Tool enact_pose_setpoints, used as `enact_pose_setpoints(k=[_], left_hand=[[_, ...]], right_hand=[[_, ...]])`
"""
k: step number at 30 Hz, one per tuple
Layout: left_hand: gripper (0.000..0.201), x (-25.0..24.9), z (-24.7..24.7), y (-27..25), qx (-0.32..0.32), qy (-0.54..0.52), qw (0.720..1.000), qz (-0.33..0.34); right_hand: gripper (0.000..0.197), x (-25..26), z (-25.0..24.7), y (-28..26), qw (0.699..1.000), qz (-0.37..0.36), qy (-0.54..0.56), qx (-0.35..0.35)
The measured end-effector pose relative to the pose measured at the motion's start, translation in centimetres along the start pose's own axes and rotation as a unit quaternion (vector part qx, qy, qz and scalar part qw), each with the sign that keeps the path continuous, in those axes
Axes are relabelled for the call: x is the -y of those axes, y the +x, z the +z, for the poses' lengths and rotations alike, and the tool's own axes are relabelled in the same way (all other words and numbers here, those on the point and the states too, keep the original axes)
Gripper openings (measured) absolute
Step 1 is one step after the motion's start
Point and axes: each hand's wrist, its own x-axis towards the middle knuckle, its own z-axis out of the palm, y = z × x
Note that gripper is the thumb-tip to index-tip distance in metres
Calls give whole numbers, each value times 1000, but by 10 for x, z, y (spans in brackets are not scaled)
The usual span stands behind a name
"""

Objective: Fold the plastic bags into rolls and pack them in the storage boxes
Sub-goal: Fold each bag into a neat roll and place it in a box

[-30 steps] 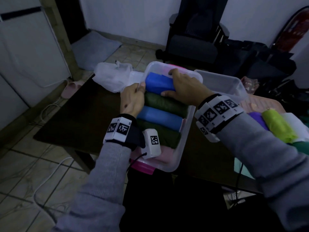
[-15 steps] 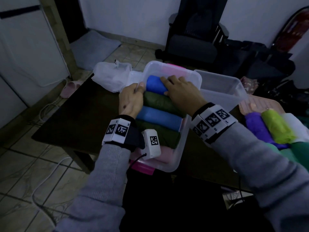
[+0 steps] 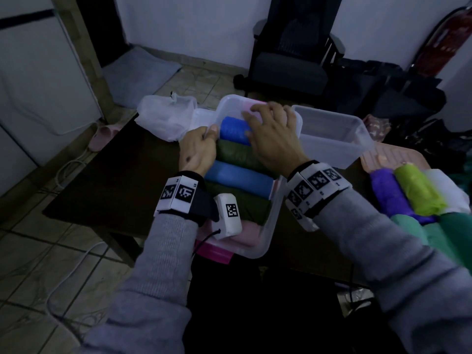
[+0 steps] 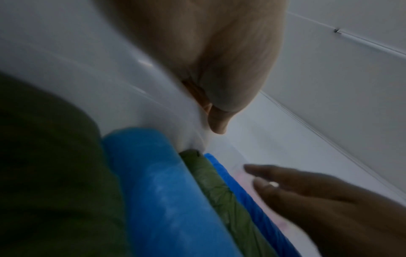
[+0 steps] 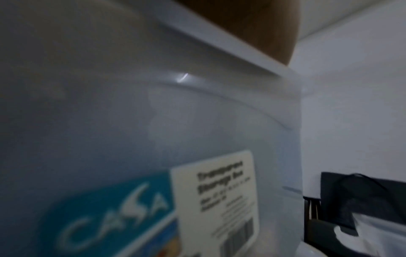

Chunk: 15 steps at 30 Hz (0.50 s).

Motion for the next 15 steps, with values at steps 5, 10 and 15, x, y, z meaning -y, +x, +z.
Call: enact_pose_setpoints(k=[5,10,15], left_hand=[[35,-1,4,7,0,26,1000,-2],[40,-8,8,12,16,65,998,-19],[44,-10,17,22,35,81,994,-61]], right_hand=[[54,-3,9,-25,940,216,227,-136],[36,2,30,-62,738,320,590,-67],[41,4,41,-55,597,395,696,-59]])
